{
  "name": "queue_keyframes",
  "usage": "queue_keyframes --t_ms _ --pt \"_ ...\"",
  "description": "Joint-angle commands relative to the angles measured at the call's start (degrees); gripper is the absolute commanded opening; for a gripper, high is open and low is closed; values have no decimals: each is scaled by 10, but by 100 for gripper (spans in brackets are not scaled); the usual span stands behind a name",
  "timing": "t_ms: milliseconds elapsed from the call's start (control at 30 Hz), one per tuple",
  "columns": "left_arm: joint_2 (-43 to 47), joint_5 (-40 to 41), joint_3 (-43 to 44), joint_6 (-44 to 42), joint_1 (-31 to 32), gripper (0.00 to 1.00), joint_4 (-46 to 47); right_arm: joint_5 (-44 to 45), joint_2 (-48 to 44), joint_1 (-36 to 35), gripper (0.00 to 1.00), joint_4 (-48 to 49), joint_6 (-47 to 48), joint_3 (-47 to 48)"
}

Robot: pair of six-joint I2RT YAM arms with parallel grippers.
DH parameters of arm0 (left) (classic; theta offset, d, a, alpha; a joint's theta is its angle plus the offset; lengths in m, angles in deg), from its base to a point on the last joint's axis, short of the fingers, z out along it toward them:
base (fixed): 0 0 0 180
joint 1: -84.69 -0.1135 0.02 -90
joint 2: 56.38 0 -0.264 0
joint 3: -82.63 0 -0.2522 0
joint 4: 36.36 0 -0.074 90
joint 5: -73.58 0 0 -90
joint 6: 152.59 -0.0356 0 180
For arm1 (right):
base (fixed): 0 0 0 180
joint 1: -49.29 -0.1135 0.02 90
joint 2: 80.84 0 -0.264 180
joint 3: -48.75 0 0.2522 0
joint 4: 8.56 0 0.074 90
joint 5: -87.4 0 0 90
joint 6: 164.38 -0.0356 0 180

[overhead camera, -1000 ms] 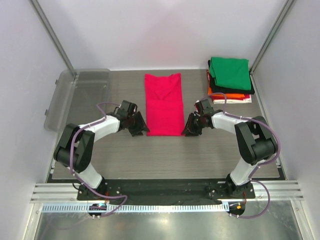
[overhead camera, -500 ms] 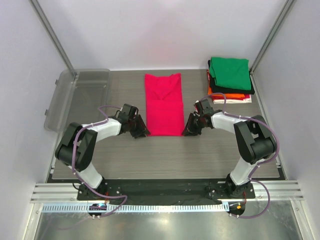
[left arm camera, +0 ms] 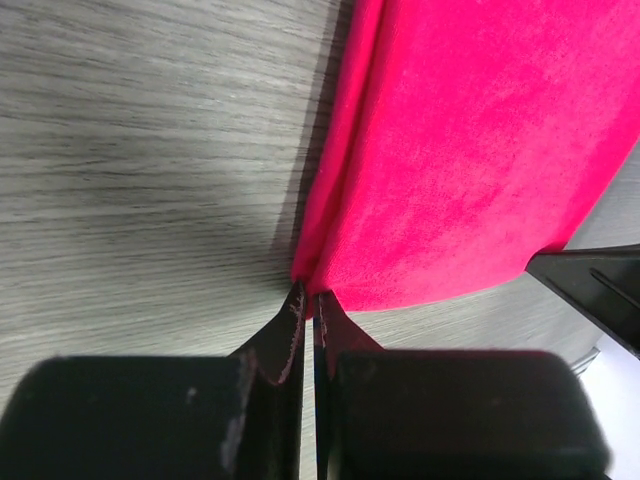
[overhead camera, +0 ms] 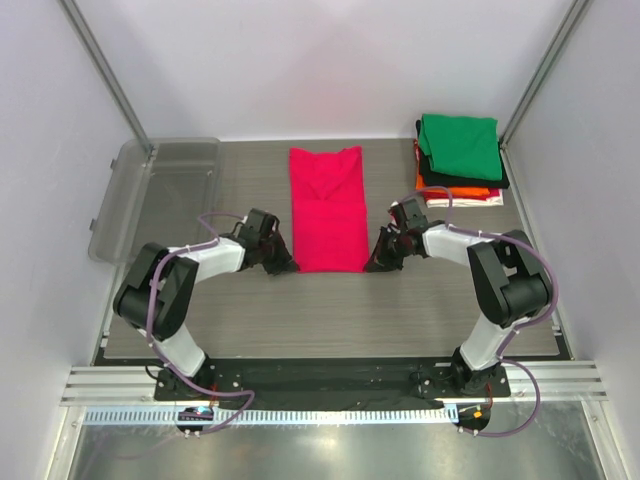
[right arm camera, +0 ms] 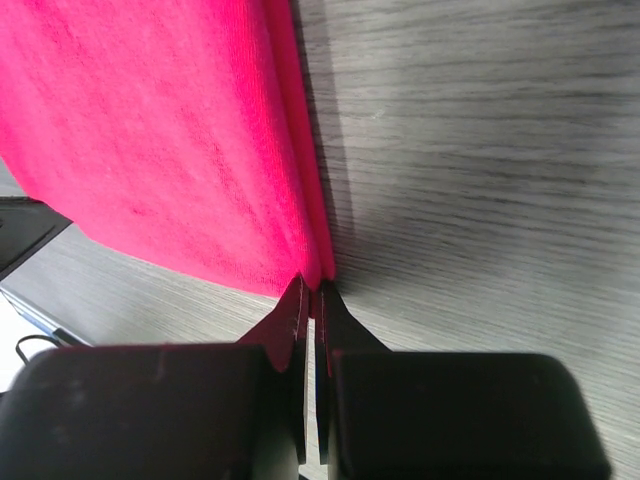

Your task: Fold and stack the t-shirts

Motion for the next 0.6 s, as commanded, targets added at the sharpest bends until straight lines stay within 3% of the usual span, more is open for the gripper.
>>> queue_keyframes --t_ms 0,200,567 --pt "25 17 -3 12 12 0 5 27 -25 1 1 -28 12 -18" --pt "103 62 -12 43 63 0 -67 30 -114 1 1 -87 11 -41" --pt "313 147 -34 128 195 0 -252 40 -386 -2 1 -295 -13 -91"
